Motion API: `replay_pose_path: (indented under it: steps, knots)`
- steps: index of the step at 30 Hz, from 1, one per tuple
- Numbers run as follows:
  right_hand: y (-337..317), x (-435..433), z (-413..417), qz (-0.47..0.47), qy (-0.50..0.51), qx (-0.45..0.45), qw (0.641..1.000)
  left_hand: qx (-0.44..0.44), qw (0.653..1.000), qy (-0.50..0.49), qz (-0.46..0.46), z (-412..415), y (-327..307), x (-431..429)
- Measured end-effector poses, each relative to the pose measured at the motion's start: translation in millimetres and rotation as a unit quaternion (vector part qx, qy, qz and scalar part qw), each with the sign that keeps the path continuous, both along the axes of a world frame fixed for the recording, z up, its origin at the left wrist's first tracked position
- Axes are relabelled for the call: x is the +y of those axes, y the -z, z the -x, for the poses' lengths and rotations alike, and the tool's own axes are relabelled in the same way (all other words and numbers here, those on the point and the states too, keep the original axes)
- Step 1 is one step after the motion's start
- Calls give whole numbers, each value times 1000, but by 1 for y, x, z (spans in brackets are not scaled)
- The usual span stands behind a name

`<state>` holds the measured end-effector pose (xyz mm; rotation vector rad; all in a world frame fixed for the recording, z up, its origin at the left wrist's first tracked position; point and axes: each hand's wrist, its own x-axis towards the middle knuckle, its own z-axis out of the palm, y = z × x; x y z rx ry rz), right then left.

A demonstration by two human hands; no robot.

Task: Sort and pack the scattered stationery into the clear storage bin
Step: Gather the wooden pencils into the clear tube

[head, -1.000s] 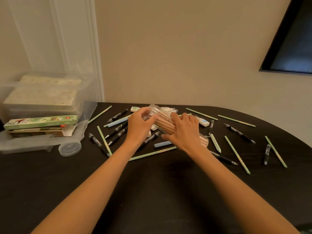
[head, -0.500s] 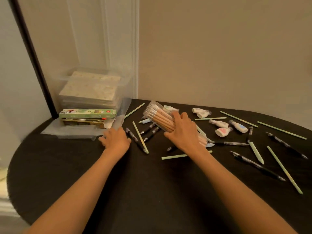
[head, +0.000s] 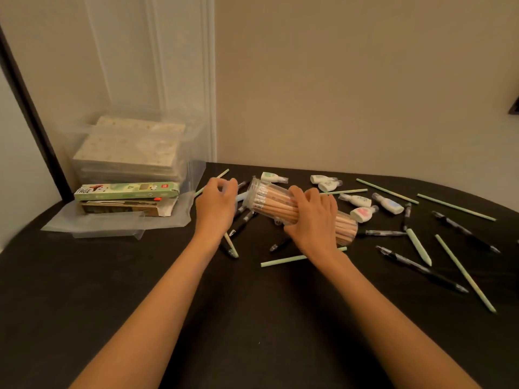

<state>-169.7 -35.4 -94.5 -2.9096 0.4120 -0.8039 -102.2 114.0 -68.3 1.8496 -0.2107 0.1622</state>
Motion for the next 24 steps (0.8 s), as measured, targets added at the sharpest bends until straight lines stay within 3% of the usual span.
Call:
replay_pose_path:
  steps: [7, 15, 24]
  knots:
    - [33, -42, 26, 20, 22, -110, 993, 78, 985, 150, 35, 20, 12, -52]
    - [42, -64, 21, 47, 10, -173, 984, 113, 965, 217, 93, 18, 19, -61]
    - [48, -66, 21, 65, -15, -176, 982, 169, 954, 225, 104, 23, 26, -54]
